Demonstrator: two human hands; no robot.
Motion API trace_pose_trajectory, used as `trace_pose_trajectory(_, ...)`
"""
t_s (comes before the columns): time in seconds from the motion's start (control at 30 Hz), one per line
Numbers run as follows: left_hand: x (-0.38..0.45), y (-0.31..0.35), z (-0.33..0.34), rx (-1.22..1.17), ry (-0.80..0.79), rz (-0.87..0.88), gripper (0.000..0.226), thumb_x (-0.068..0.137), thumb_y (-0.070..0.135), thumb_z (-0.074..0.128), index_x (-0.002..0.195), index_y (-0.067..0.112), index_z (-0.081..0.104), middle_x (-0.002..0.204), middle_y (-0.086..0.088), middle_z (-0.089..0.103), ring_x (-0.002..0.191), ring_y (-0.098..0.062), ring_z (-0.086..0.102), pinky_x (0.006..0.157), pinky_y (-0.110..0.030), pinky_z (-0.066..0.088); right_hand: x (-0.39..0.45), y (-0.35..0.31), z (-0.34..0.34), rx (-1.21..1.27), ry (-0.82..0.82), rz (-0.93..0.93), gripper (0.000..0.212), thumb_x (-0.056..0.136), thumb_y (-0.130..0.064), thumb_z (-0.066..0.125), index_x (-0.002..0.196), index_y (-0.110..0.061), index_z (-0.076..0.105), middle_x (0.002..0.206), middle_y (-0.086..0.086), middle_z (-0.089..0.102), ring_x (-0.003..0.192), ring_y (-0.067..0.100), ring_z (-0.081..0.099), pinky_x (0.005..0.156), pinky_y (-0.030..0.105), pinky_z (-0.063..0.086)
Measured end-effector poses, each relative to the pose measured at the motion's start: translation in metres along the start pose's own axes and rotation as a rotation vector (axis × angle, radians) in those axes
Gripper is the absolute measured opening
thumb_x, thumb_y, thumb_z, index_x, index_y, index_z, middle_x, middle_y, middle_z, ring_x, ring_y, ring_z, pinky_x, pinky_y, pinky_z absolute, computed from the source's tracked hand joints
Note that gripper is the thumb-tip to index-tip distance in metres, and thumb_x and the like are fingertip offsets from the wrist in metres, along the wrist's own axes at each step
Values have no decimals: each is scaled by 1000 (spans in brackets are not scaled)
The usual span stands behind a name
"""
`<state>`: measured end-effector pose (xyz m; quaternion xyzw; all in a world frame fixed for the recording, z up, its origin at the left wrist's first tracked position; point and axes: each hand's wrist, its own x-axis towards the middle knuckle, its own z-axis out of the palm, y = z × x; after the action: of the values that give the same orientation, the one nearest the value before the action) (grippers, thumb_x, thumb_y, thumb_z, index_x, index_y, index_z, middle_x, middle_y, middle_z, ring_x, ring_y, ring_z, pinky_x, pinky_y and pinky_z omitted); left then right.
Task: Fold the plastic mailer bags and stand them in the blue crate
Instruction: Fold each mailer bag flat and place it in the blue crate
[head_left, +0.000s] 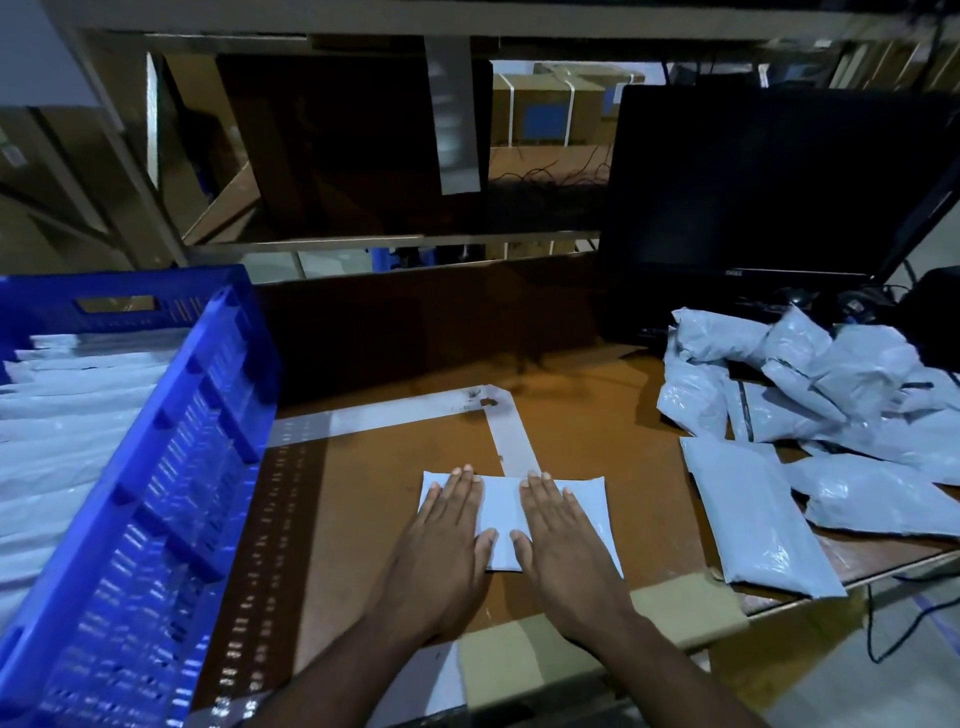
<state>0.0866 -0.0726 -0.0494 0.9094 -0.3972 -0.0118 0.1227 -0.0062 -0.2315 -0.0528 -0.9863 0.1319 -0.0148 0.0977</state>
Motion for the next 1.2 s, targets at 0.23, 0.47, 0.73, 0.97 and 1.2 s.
trace_pose_trajectory(0.23,-2,2,-2,-34,3,-23,68,106,56,15,163,24,-5,166,10,-17,150,-3,-18,118,-23,-16,-10,27,-2,46,10,164,96,85,-84,-1,159,-23,-11,162,-8,-21,151,9,-18,122,31,-12)
trace_pose_trajectory(0.47,-1,0,2,-45,-6,-58,71,103,61,12,163,27,-5,167,12,-14,154,-5,-13,126,-30,-3,-16,40,-8,-4,-38,162,99,85,-85,-7,160,-19,-10,166,-5,-16,151,9,-20,124,39,-12)
trace_pose_trajectory(0.73,0,-2,4,-64,-19,-153,89,88,75,-4,162,26,-7,165,12,-20,154,-9,-15,125,-30,-4,-16,39,-9,32,-41,170,104,78,-87,-17,159,-22,-12,165,-8,-20,149,8,-24,123,43,-13)
trace_pose_trajectory(0.97,-5,-3,-8,-109,-1,-77,86,85,79,-9,158,34,-13,160,17,-26,148,-1,-26,124,-29,-10,-23,38,-26,91,49,70,83,90,-81,2,157,-34,-9,161,-18,-22,147,0,-25,121,37,-17)
trace_pose_trajectory(1.2,-13,-4,4,-46,-13,71,91,93,75,-10,163,19,8,168,7,-4,153,-2,-14,125,-34,-2,-23,15,-11,20,75,-58,73,103,-63,9,160,-18,20,165,-6,11,152,5,-1,122,48,-4)
